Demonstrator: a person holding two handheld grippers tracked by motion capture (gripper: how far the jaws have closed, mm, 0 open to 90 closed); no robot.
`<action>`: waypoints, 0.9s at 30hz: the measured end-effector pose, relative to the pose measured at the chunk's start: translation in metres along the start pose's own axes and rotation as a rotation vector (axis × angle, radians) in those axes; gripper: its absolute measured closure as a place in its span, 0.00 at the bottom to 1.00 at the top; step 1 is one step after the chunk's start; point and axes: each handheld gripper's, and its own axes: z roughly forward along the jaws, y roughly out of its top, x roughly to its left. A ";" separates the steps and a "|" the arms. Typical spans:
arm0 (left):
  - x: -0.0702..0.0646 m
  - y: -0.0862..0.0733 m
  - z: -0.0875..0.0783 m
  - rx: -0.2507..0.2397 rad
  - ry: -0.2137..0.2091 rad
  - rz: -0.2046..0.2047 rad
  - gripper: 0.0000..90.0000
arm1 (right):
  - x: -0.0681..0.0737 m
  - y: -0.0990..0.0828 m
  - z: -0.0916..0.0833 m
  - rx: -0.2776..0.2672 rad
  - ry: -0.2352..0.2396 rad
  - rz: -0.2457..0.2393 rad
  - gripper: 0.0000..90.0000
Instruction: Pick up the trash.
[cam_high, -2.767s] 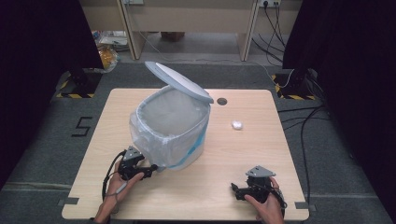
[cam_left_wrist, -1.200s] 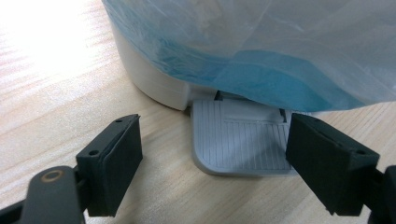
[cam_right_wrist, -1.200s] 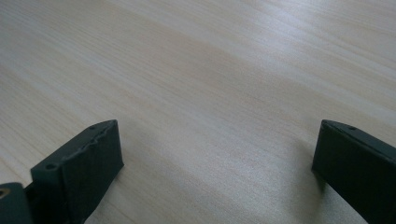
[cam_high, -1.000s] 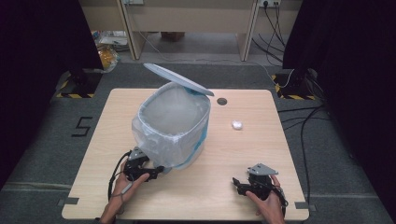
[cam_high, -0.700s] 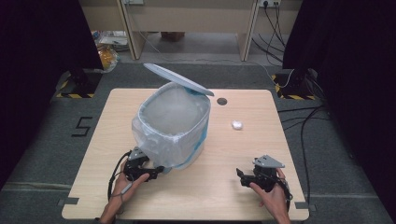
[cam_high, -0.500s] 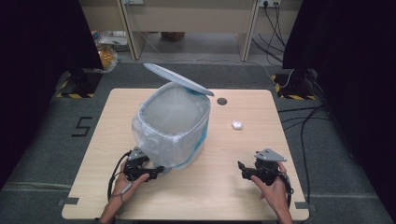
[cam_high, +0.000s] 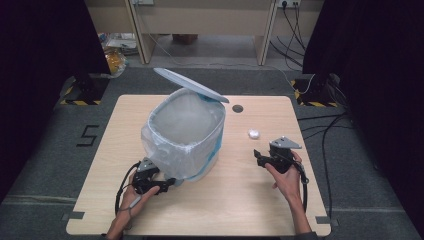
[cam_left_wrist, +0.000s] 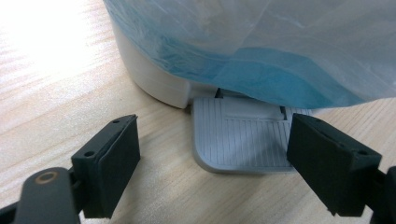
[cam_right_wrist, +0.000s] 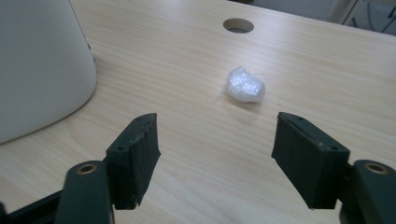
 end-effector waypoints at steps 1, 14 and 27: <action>0.000 0.000 0.000 0.000 0.000 0.000 0.18 | -0.001 0.003 0.003 0.006 -0.013 -0.012 0.36; 0.000 0.000 0.000 0.000 -0.001 0.001 0.18 | -0.012 0.038 0.044 0.016 -0.026 -0.016 0.41; 0.000 0.000 0.000 -0.001 -0.003 0.001 0.18 | -0.031 0.045 0.095 0.113 -0.041 0.008 0.45</action>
